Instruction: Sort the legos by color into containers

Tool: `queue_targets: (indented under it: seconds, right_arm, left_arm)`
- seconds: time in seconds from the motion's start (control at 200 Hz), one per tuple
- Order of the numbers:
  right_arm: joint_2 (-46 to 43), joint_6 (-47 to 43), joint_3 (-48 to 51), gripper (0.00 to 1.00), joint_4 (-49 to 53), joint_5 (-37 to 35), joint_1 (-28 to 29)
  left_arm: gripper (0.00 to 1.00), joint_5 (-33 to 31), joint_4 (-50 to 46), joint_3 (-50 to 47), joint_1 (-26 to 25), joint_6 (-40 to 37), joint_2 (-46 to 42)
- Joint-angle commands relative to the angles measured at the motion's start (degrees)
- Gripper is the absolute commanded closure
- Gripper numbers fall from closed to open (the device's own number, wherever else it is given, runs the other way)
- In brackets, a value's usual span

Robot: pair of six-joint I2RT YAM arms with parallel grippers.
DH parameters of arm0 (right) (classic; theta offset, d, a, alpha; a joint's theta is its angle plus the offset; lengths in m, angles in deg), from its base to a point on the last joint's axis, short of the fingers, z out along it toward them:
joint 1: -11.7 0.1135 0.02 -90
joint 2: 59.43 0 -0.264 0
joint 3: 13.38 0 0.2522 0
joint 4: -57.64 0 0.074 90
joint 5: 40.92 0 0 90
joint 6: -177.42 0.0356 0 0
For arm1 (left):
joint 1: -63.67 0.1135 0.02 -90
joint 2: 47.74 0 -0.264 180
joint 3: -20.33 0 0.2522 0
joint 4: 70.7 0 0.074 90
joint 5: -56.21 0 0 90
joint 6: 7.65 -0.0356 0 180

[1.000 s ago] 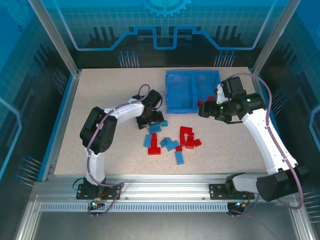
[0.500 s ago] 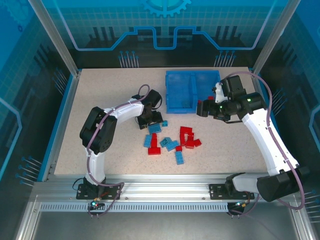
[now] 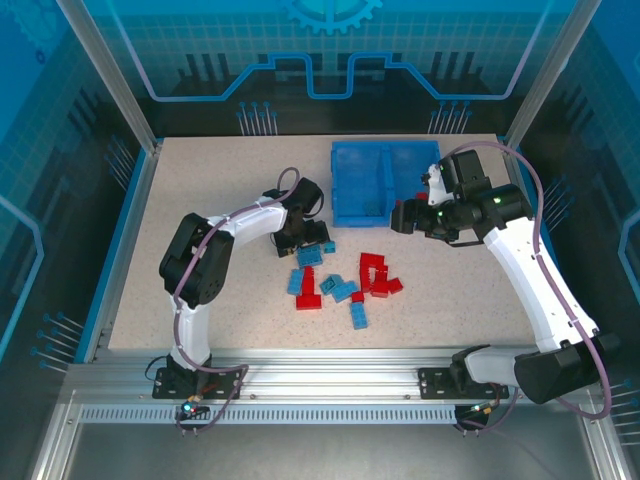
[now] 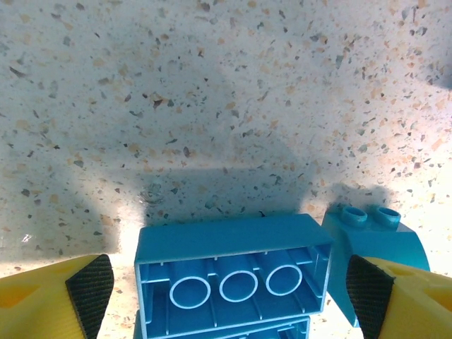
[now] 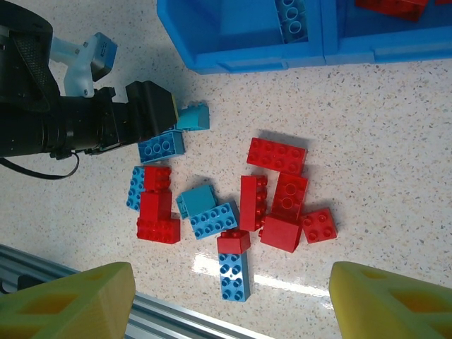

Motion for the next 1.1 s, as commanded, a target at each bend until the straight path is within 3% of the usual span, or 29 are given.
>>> queue_targets:
  seconds: [0.0, 0.5, 0.68, 0.94, 1.096]
  right_arm:
    - [-0.73, 0.99, -0.32, 0.25, 0.91, 0.53, 0.81]
    - [-0.2, 1.0, -0.39, 0.25, 1.05, 0.9, 1.55]
    - [-0.33, 0.51, -0.39, 0.25, 1.2, 1.13, 1.93]
    - [-2.19, -6.02, 3.81, 0.26, -4.88, 18.05, 6.24]
    - [-2.6, -3.39, 4.19, 0.25, -6.02, 13.74, 7.75]
  left_arm:
    - [0.1, 1.05, -1.25, -0.41, 0.11, -1.27, 0.71]
    - [0.23, -5.11, -11.82, 1.14, 0.09, -6.21, 4.67]
    - [0.39, -4.07, -11.02, 0.46, 0.11, -5.57, 3.74]
    - [0.53, -0.34, -10.71, 5.32, -0.38, -3.61, -3.86]
    - [0.53, 0.64, -10.75, 15.45, -3.37, -4.37, -5.73]
